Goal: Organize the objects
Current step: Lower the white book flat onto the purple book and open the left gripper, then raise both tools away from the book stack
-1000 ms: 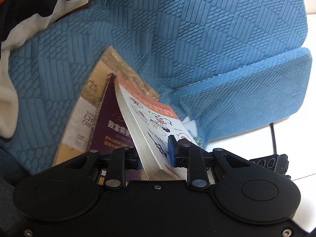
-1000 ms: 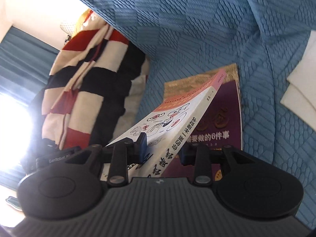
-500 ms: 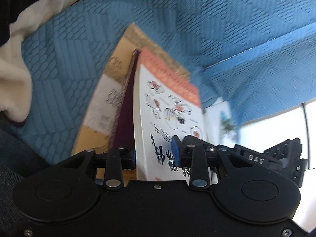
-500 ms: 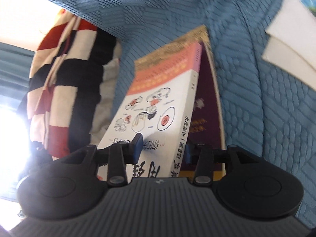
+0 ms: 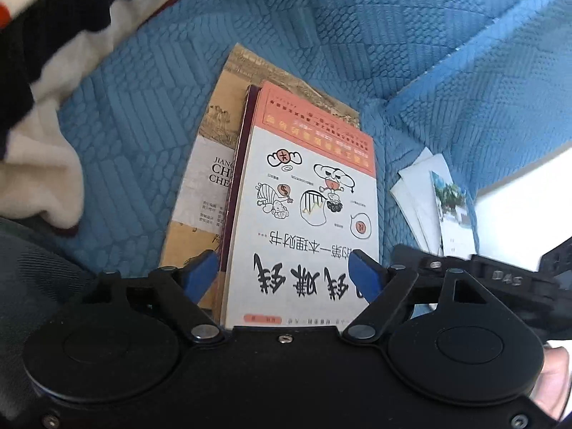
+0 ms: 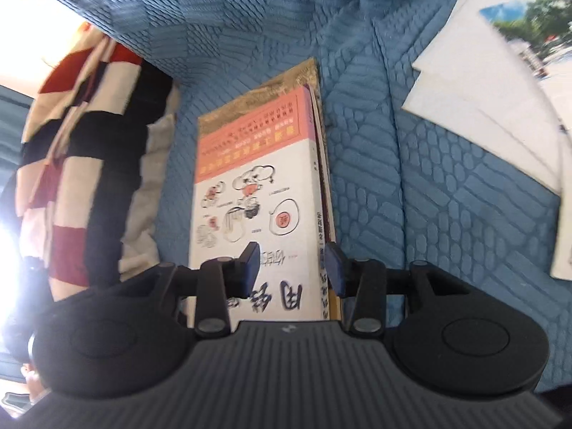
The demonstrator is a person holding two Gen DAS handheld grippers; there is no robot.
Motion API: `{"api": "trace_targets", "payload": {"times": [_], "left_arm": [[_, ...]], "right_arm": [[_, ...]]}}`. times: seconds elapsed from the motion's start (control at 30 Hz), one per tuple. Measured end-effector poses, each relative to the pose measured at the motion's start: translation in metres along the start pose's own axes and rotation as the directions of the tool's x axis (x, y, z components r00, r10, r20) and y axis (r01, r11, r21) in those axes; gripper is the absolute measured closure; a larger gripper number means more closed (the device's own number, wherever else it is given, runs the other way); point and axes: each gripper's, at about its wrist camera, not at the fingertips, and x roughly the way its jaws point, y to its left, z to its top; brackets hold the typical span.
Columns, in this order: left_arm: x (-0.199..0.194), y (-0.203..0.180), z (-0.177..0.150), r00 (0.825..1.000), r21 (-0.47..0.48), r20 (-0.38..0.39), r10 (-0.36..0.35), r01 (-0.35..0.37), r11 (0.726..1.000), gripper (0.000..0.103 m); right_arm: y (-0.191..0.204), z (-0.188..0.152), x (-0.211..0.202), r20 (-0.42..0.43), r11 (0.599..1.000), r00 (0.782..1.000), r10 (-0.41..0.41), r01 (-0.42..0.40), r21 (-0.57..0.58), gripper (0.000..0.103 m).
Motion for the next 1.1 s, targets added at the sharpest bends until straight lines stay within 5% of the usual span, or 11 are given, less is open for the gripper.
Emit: {"api": "trace_targets", "payload": {"times": [0.3, 0.6, 0.9, 1.1], "left_arm": [[-0.068, -0.050, -0.009, 0.991, 0.125, 0.119, -0.063, 0.048, 0.991, 0.024], [-0.138, -0.114, -0.018, 0.959, 0.289, 0.232, -0.165, 0.095, 0.953, 0.023], [-0.162, -0.158, -0.057, 0.945, 0.424, 0.230, -0.233, 0.118, 0.898, 0.023], [-0.161, -0.170, -0.081, 0.942, 0.459, 0.232, -0.242, 0.113, 0.881, 0.022]], "right_arm": [[0.038, -0.018, -0.084, 0.160, 0.991, 0.987, -0.022, 0.042, -0.125, 0.059], [0.082, -0.047, -0.168, 0.352, 0.973, 0.936, -0.005, 0.085, -0.214, 0.059], [0.095, -0.091, -0.214, 0.469, 0.966, 0.882, -0.032, 0.148, -0.213, 0.059], [0.084, -0.121, -0.222, 0.488, 0.972, 0.869, -0.081, 0.177, -0.155, 0.059]]}}
